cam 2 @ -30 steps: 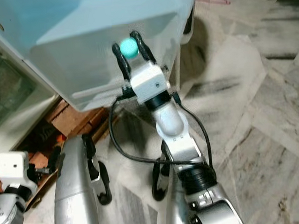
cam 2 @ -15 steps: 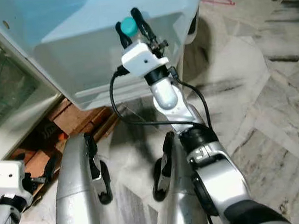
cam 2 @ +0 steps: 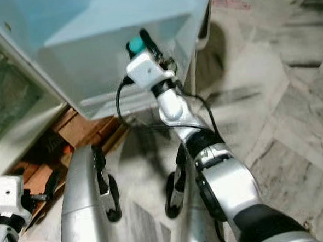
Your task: Restocking fridge
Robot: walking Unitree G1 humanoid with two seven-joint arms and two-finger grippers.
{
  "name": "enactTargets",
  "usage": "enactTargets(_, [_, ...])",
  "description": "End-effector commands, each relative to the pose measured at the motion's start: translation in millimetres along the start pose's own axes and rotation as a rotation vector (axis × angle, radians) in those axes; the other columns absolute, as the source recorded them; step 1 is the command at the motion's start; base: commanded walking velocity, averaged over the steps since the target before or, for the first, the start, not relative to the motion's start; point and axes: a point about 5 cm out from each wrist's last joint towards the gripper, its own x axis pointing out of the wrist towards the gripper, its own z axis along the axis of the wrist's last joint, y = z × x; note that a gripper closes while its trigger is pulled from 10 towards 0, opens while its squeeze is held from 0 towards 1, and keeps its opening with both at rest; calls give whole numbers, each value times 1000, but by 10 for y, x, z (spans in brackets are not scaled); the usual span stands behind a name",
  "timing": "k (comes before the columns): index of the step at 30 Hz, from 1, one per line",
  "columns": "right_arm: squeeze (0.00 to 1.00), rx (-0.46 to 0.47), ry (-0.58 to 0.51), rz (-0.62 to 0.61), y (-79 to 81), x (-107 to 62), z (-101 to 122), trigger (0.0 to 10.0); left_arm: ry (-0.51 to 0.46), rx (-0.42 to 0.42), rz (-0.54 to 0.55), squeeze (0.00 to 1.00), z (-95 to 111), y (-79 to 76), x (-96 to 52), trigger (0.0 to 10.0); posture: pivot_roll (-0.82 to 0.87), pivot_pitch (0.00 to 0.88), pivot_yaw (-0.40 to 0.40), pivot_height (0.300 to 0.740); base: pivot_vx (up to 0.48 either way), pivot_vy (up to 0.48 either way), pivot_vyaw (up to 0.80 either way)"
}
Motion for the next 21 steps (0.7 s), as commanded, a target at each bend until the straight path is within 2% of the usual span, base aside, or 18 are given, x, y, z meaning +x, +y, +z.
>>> enactTargets(1, [0,84,275,69,204,-345,-451,10000,32,4,-4,0,-43,13,-61,10000,355,374,-12,524,0,0,0])
enactTargets(5, [0,111,297,64,208,-359,-476,10000,33,5,-5,0,-42,13,-64,10000,356,375,-11,524,0,0,0])
enactTargets(6, [0,152,319,30,154,-366,-507,10000,36,6,-8,0,-44,11,-63,10000,355,374,-11,524,0,0,0])
enactTargets(12, [0,207,386,-6,82,-385,-579,10000,41,5,-12,0,-48,8,-55,10000,350,374,-10,524,0,0,0])
enactTargets(13, [0,238,398,-26,37,-382,-594,10000,42,5,-15,0,-49,8,-54,10000,349,372,-8,524,0,0,0])
enactTargets(16, [0,258,371,-51,-25,-352,-567,10000,44,6,-18,0,-52,8,-54,10000,348,372,-3,524,0,0,0])
enactTargets(17, [0,238,312,-63,-82,-281,-488,10000,45,9,-21,0,-54,13,-56,10000,349,369,3,524,0,0,0])
enactTargets(21, [0,248,232,-83,-151,-192,-375,10000,45,13,-20,0,-52,18,-47,10000,347,364,4,524,0,0,0])
